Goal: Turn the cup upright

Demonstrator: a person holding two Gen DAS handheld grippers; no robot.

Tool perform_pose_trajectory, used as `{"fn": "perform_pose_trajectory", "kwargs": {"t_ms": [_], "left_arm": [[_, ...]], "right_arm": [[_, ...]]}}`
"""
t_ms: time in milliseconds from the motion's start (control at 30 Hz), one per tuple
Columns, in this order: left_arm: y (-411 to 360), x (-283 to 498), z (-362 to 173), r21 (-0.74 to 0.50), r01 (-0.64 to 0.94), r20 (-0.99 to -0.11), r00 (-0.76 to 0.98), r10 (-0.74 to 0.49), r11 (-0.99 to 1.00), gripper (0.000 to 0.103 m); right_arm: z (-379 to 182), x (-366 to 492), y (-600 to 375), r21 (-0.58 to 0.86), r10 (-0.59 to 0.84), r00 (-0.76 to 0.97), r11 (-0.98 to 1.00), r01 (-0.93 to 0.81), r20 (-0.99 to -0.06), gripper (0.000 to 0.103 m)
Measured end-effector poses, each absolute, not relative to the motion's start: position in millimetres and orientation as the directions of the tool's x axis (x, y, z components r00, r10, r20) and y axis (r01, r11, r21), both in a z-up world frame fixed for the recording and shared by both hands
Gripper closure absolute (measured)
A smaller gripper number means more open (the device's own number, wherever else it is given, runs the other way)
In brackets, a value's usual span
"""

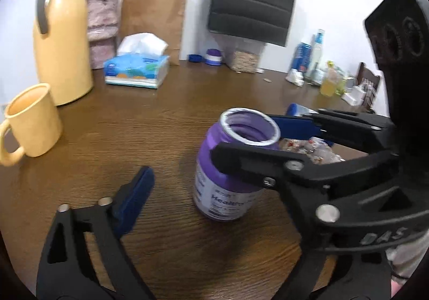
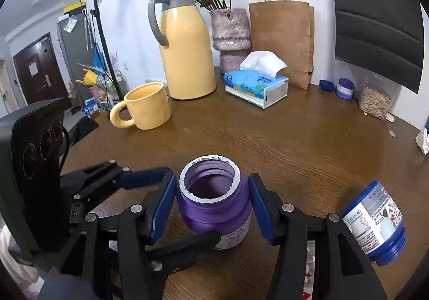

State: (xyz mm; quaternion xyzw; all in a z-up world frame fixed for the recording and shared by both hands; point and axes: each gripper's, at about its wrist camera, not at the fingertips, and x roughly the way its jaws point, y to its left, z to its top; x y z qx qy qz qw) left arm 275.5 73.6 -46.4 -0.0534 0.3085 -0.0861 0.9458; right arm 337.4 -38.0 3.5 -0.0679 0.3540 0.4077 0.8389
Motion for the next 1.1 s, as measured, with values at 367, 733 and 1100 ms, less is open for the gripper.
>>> {"fn": "perform_pose_trajectory", "kwargs": {"t_ms": [367,733,1100], "left_arm": [[82,252,-37,-0.167,0.066,-0.564,0.812,-0.151,0.984,0.011],[72,154,14,-0.052,-0.027,-0.499,0.867,-0.003,0.998,0.0],[43,17,24,-0.087,-0.08,-0.417,0.908,0.037,0.993,0.0]], "right_arm": [[18,314,-74,0.171,0.603,0.462,0.709,-0.684,-0.65,0.029],[45,219,-154,0.109,0.476,0.607,0.835,-0.54,-0.637,0.021],[52,58,-222,0.081,0.413,0.738,0.893,-0.442,-0.534,0.019]]}}
